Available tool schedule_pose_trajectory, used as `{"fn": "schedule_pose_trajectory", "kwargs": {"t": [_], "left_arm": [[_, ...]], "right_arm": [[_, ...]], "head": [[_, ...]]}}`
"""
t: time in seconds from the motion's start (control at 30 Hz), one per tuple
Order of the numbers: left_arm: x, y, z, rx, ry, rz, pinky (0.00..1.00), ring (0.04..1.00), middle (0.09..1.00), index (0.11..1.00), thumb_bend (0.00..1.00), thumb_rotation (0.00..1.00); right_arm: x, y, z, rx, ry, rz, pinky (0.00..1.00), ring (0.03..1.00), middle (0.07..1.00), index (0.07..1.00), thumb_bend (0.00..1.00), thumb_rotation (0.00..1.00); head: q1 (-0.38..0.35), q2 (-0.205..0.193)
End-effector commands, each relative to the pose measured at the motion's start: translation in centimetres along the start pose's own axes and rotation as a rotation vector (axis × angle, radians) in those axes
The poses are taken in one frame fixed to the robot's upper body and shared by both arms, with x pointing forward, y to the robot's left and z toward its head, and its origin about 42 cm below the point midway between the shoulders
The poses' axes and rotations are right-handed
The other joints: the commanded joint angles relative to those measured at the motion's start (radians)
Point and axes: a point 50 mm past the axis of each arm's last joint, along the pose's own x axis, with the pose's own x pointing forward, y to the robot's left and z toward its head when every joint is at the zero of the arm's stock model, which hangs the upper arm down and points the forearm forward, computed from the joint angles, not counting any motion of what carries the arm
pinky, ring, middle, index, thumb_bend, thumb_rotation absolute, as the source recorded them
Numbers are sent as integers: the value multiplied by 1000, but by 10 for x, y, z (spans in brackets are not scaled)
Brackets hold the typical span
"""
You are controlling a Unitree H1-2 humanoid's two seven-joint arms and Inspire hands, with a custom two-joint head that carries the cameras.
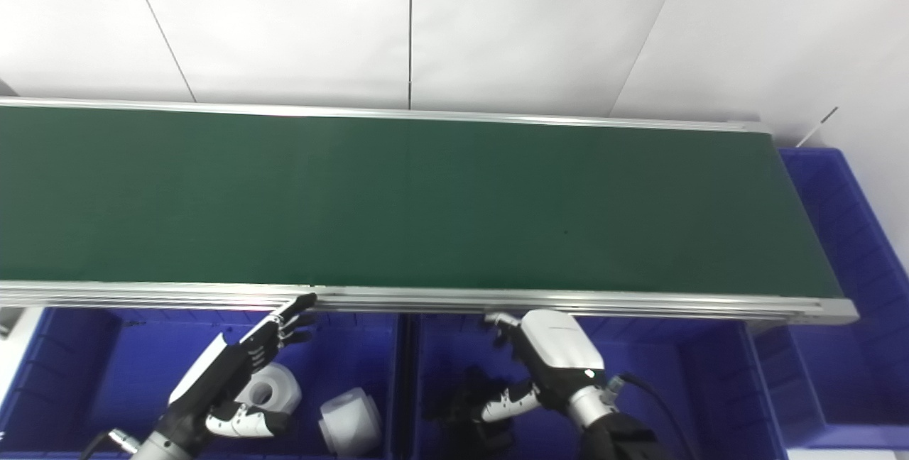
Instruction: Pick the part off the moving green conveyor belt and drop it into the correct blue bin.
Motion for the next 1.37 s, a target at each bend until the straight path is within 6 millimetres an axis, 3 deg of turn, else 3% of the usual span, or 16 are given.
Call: {"fn": "schedule_pose_trajectory", "kwargs": {"t": [0.0, 0.17, 0.4, 0.5, 0.73, 1.13, 1.33], "left_arm": [[3, 4, 9, 22, -47, -5, 866, 922, 971, 976, 946, 603], [1, 7, 9, 41, -51, -12, 866, 924, 967, 974, 943, 609], [-1, 6, 11, 37, -55, -1, 870, 924, 960, 967, 943, 589], [-2, 5, 10, 36, -54, 1, 869, 929, 964, 970, 939, 581], [-1, -2, 8, 57, -51, 17, 871, 943, 981, 981, 926, 569], [1, -8, 3, 74, -34, 88, 861, 946, 983, 980, 891, 537], [4, -10, -1, 77, -26, 87, 868, 950, 984, 979, 889, 546]], "right_arm": [[-20, -7, 19, 138, -128, -135, 747, 857, 905, 902, 863, 502], [-49, 1, 38, 281, -237, -254, 667, 798, 869, 885, 846, 573], [-54, 25, 51, 512, -258, -246, 698, 802, 868, 919, 834, 555], [-50, 30, 44, 540, -219, -193, 734, 843, 910, 968, 842, 527], [-45, 33, 26, 544, -217, -104, 784, 878, 923, 979, 884, 489], [-48, 42, 10, 647, -116, -130, 853, 925, 982, 998, 891, 426], [-46, 45, 8, 669, -101, -137, 861, 930, 986, 997, 897, 400]], "head": [[-1, -1], [3, 5], [23, -1], [46, -13], [102, -50], [78, -107], [79, -116]]}}
